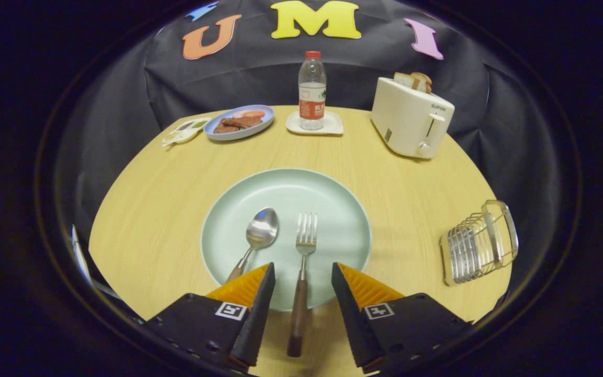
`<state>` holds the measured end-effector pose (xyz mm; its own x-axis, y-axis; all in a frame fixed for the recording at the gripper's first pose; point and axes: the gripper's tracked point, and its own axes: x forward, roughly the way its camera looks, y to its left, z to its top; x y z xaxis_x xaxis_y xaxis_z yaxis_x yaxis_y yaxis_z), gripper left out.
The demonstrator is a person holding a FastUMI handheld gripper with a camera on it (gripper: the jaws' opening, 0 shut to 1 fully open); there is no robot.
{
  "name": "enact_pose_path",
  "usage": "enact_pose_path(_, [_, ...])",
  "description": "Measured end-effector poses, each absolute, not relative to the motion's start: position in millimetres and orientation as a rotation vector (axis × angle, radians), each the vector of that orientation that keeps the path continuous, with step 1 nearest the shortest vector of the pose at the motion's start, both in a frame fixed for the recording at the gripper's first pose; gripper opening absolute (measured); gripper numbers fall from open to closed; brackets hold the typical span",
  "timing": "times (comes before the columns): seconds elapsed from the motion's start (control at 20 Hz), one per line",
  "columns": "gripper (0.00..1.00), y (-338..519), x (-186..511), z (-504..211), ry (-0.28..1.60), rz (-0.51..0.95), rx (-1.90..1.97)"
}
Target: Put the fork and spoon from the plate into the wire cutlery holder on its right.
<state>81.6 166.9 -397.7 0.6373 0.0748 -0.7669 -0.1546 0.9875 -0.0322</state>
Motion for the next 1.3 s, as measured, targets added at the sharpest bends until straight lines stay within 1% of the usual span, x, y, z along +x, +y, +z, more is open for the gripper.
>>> enact_pose_path(0.1, [0.57, 168.9, 82.3, -405.2, 0.9, 0.126, -0.087])
enact_pose_path(0.15, [0.56, 164.6, 85.8, -408.2, 0.903, 0.105, -0.101])
enact_pose_path(0.2, [0.38, 167.7, 85.5, -407.0, 0.911, 0.103, -0.096])
enact_pose_path(0.3, [0.34, 168.4, 86.9, -414.2, 0.932, 0.102, -0.097])
enact_pose_path(0.35, [0.33, 164.1, 86.8, -408.5, 0.936, 0.085, -0.104])
enact_pose_path(0.45, [0.11, 165.7, 91.4, -414.6, 0.958, 0.085, -0.104])
enact_pose_path(0.55, [0.01, 163.9, 88.5, -411.9, 0.976, 0.093, -0.104])
enact_pose_path(0.7, [0.01, 162.6, 86.4, -394.1, 0.981, 0.11, -0.074])
enact_pose_path(0.95, [0.01, 149.5, 73.5, -336.6, 1.026, 0.149, -0.031])
enact_pose_path(1.15, [0.01, 100.4, 62.9, -281.9, 1.059, 0.14, -0.018])
enact_pose_path(1.3, [0.01, 46.0, 58.7, -250.5, 1.084, 0.111, -0.019])
